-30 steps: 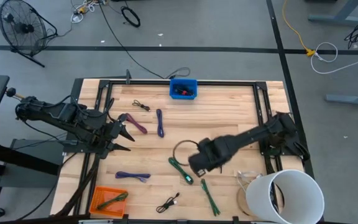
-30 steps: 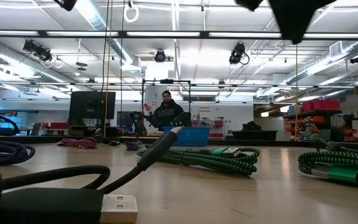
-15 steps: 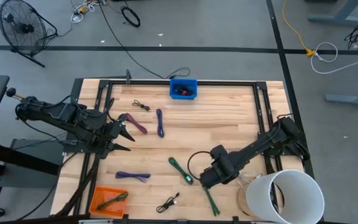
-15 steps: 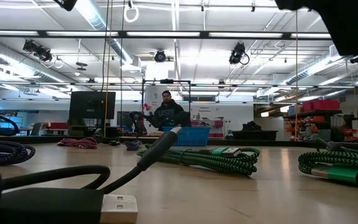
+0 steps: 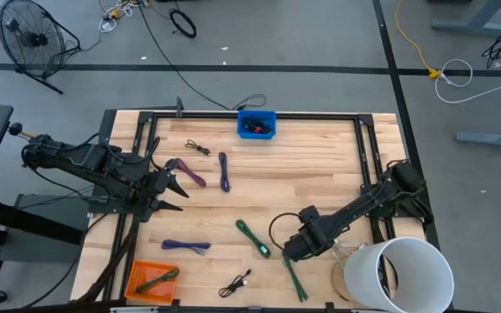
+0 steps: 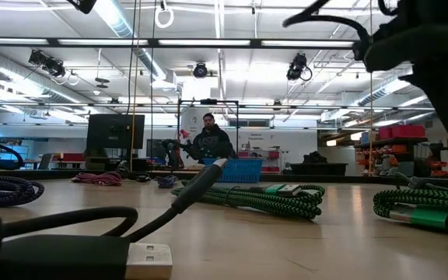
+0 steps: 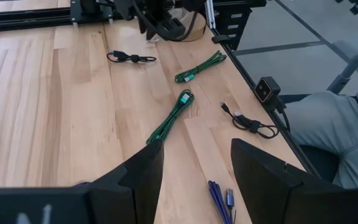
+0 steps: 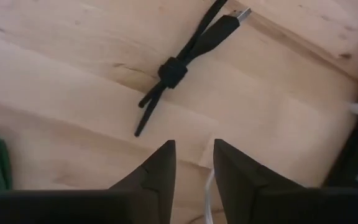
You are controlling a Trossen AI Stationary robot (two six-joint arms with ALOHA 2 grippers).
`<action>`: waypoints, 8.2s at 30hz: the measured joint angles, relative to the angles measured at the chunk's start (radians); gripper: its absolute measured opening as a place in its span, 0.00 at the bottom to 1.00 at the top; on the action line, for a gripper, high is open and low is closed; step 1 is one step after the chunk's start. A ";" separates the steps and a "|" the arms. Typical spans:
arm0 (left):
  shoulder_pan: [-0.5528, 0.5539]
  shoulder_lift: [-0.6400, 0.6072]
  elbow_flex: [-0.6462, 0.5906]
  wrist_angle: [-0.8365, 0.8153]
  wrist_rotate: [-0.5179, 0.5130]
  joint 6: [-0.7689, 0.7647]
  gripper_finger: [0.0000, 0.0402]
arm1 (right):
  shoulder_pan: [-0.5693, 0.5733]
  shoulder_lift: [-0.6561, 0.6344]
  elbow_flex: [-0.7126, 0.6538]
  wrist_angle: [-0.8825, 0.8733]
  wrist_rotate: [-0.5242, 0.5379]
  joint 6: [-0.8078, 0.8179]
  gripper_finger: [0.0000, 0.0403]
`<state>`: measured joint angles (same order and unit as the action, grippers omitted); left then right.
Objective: Pick & Place USB Port
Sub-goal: Put the black charger cable into the blue bin, then put the purple black charger cable into the orange bin
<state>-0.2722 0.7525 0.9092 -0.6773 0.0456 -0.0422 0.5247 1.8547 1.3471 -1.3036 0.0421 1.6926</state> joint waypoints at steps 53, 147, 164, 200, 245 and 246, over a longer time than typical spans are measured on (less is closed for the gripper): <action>0.000 0.000 0.000 -0.002 0.000 0.000 0.48 | -0.035 -0.150 -0.451 0.619 0.099 0.117 0.37; 0.000 0.001 0.000 0.039 -0.109 0.106 0.48 | -0.967 0.206 0.226 0.845 0.384 -1.749 0.07; 0.000 0.001 0.000 0.037 -0.109 0.106 0.48 | -0.961 0.206 0.226 0.875 0.384 -1.727 0.36; 0.261 0.476 0.000 0.059 -0.150 0.454 0.48 | -0.764 0.143 0.226 0.632 0.054 -1.449 0.28; 0.383 0.900 0.000 0.215 -0.087 1.144 0.42 | -0.731 0.062 0.225 0.738 0.074 -1.494 0.26; 0.386 0.911 0.000 0.233 -0.086 1.155 0.42 | -0.731 0.062 0.225 0.735 0.080 -1.499 0.26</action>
<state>0.1135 1.6633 0.9092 -0.4440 -0.0408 1.1131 -0.2058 1.9163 1.5723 -0.5681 0.1216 0.1937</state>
